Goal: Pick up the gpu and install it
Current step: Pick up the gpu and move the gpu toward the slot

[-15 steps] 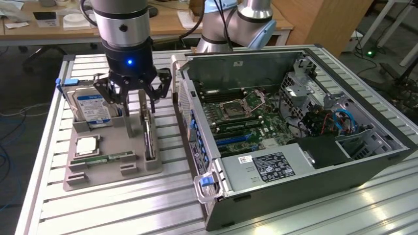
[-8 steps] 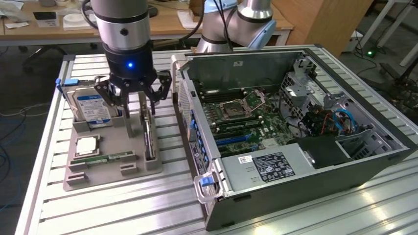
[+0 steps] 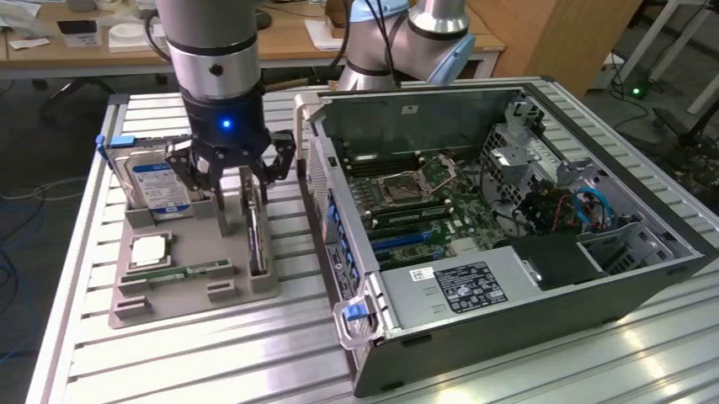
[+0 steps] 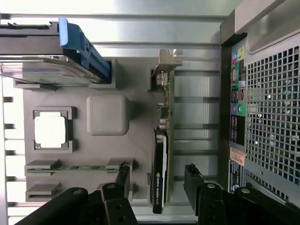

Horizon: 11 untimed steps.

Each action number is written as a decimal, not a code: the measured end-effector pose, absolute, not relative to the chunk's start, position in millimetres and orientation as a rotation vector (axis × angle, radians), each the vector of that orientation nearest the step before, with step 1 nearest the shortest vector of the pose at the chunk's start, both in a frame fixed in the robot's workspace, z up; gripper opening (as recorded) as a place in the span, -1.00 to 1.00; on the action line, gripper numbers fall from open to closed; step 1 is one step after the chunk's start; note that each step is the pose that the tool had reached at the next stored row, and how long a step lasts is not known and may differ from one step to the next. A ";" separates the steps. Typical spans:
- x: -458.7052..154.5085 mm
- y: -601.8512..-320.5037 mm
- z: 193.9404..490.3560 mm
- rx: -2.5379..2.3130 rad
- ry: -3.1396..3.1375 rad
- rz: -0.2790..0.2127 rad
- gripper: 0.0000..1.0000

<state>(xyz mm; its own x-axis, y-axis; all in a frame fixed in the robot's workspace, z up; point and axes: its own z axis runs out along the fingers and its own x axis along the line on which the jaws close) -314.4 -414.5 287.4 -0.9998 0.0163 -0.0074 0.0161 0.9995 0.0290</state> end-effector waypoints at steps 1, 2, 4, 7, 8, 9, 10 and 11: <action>-314.3 -415.1 285.7 0.025 3.134 0.045 0.18; -314.3 -415.3 283.9 0.025 3.134 0.045 0.18; -313.2 -415.3 280.8 0.027 3.134 0.041 0.18; -310.8 -415.2 275.5 0.033 3.134 0.041 0.18; -310.4 -415.2 273.7 0.037 3.133 0.041 0.18; -310.3 -415.1 271.9 0.044 3.133 0.041 0.18; -310.2 -415.1 270.0 0.051 3.133 0.041 0.18; -310.1 -415.1 268.1 0.058 3.133 0.041 0.18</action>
<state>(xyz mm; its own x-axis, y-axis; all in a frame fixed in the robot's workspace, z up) -310.1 -415.1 268.1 -0.9993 0.0374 -0.0074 0.0372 0.9990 0.0261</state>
